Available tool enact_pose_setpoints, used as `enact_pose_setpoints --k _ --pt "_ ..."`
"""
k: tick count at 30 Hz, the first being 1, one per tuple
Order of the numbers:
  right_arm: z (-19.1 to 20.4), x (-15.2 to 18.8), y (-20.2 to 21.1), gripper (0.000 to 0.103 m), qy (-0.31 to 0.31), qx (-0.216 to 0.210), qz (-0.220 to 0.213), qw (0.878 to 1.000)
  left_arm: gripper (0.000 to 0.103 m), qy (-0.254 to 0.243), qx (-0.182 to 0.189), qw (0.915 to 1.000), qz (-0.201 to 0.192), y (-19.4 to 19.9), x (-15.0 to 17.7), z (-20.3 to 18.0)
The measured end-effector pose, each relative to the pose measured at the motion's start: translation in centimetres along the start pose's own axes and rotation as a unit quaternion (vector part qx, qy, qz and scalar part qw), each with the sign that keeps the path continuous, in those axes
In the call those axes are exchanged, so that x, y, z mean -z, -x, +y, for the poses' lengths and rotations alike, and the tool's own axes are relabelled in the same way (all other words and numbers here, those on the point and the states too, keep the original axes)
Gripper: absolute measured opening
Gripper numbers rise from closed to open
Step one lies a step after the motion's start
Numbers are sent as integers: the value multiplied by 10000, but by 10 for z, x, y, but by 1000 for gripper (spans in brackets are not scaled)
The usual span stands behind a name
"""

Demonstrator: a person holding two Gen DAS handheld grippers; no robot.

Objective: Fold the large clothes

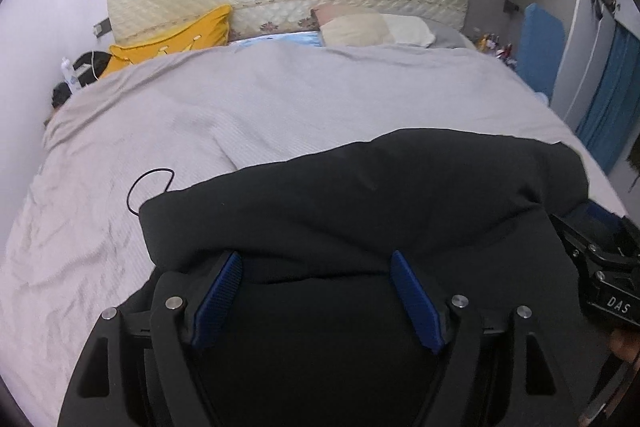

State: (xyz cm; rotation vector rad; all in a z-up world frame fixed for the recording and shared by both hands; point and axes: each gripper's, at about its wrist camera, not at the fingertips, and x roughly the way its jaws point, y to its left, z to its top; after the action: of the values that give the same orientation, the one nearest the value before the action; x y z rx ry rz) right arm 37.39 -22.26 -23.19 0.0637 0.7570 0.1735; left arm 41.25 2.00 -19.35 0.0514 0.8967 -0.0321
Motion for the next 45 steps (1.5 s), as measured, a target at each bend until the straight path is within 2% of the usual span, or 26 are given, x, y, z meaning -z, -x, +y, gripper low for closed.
enact_pose_setpoints --k 5,12,17,20,23,27,31,34,36,39,41,45 --pt "1 -7 -26 103 15 -8 100 9999 81 9 -241 9997 -108 -24 -7 0" --pt "6 -5 -41 103 282 89 71 9995 84 99 -211 9996 -156 -40 -3 7" --pt "6 -1 -32 103 400 94 65 9991 84 -46 -438 9985 -335 -27 3 0" --pt "8 3 -19 103 664 153 -138 9976 84 62 -512 9977 -436 -12 7 9" --pt "3 5 -1 103 953 113 -259 9950 84 94 -759 9949 -651 10 10 24" --pt "-16 9 10 103 804 27 -224 9965 84 -127 -1015 9909 -873 26 14 33" --pt "-30 16 14 103 830 167 -297 9960 84 -3 -1001 9933 -574 9 22 41" --pt "-40 22 8 103 648 -21 -310 9974 84 58 -806 9962 -340 -5 31 45" --pt "-44 25 1 103 514 -173 -222 9983 84 105 -805 9958 -412 -1 34 47" --pt "-45 22 4 103 413 -119 -162 9989 84 117 -833 9955 -442 9 34 46" --pt "-43 18 15 103 383 -9 -203 9991 84 172 -690 9964 -462 21 34 44" --pt "-36 8 49 103 309 36 -452 9985 84 267 -369 9957 -805 69 28 34"
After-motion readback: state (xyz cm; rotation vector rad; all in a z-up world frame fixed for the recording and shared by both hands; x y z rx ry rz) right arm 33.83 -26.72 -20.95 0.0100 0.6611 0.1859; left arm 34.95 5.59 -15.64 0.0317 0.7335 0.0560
